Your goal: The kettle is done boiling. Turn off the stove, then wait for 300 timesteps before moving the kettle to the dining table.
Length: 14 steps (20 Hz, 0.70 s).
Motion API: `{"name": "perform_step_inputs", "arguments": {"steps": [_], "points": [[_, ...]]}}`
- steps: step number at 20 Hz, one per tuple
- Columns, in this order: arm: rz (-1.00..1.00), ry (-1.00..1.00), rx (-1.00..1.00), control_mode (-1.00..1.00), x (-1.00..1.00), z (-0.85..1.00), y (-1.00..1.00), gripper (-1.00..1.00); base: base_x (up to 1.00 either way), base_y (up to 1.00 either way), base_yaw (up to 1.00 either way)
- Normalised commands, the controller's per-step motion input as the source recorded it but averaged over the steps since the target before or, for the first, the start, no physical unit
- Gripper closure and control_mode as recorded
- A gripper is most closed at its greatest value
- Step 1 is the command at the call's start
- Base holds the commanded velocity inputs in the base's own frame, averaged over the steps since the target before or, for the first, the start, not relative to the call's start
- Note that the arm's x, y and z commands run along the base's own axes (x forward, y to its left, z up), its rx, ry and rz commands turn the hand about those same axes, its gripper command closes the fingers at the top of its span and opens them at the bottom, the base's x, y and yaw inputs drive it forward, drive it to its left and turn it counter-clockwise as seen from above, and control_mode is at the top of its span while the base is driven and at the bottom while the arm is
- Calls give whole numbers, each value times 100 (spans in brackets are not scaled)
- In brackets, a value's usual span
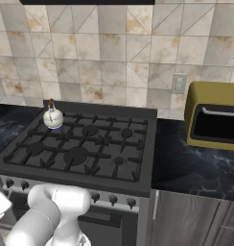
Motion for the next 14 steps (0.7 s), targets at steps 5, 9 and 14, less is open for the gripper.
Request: {"name": "perform_step_inputs", "arguments": {"steps": [5,9,14], "points": [[0,15,-14,-100,0,-25,-7,-100,0,0,0],[0,14,-18,-100,0,-20,-1,-100,0,0,0],[0,12,-17,-100,4,-17,-4,-100,0,0,0]]}}
